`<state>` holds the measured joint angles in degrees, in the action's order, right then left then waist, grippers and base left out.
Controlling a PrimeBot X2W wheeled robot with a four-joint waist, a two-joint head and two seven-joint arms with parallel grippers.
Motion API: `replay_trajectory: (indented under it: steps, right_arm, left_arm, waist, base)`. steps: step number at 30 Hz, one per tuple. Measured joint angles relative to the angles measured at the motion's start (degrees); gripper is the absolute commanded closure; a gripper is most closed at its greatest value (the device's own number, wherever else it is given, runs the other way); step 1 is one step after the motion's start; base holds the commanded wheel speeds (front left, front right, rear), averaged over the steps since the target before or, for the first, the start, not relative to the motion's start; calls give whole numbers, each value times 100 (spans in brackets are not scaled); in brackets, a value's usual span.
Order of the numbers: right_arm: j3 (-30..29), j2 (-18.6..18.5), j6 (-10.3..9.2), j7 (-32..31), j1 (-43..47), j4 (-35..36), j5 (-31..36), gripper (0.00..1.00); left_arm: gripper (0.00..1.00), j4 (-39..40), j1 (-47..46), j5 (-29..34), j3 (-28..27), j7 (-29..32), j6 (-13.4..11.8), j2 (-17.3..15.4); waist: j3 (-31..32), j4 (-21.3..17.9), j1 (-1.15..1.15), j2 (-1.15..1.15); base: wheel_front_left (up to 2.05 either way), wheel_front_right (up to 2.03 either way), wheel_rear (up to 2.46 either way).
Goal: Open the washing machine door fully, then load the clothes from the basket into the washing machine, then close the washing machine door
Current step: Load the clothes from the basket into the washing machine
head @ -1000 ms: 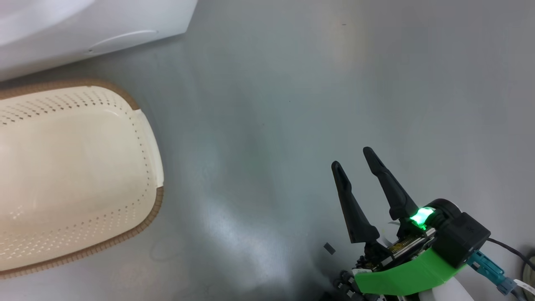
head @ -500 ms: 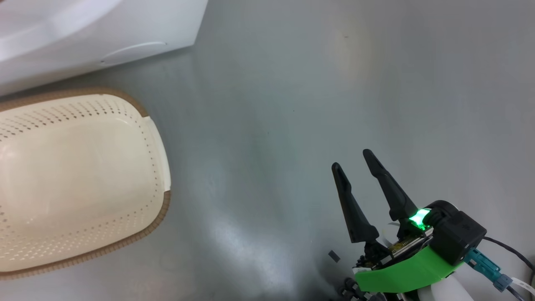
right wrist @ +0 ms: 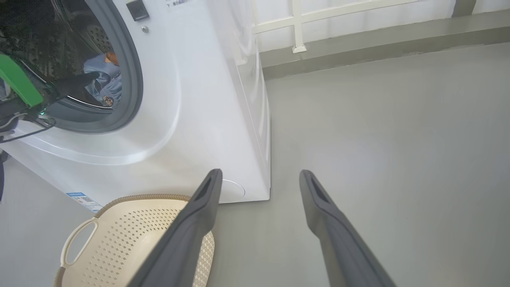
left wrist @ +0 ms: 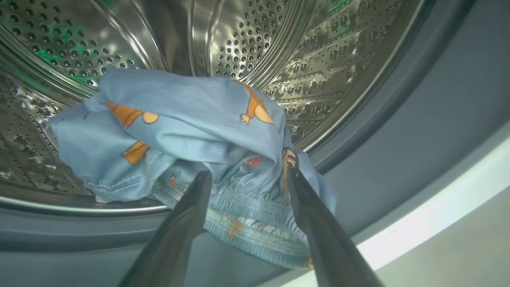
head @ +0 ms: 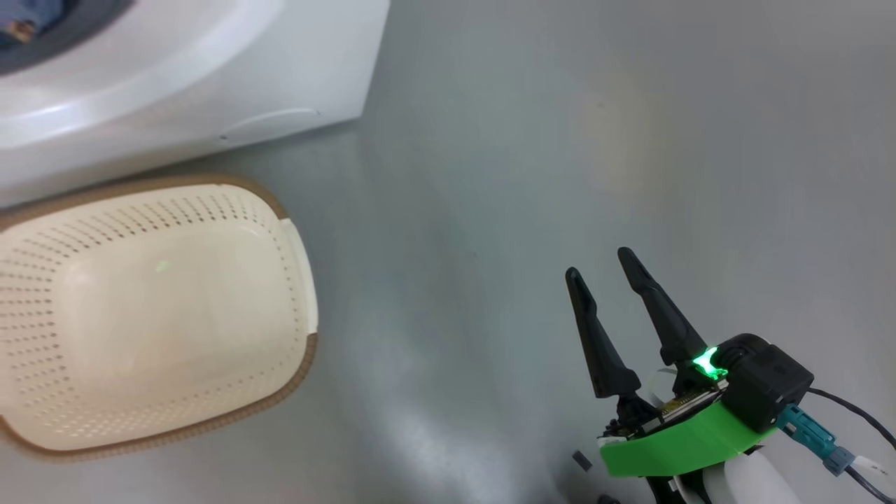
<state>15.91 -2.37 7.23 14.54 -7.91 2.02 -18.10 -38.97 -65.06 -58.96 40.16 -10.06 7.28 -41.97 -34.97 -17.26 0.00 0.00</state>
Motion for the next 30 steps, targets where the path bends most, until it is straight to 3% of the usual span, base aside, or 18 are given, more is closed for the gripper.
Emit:
replay_trajectory:
  steps: [13,20,30]
  right_arm:
    - [-198,-5,0,0,-64,-387,12,0]
    - [-309,-10,0,0,-118,-639,12,0]
    - [-498,-15,0,0,-119,-949,80,0]
  left_arm:
    - [0,205,915,68,-10,-437,0,286]
    - [0,702,1918,658,-954,-457,-1,530]
    - [0,1250,3505,1274,-1991,-457,-1,1140]
  waist:
    - [731,252,0,0]
    - [1238,392,-1,0]
    - [1917,638,0,0]
  base:
    - [0,0,0]
    - [0,0,0]
    - [0,0,0]
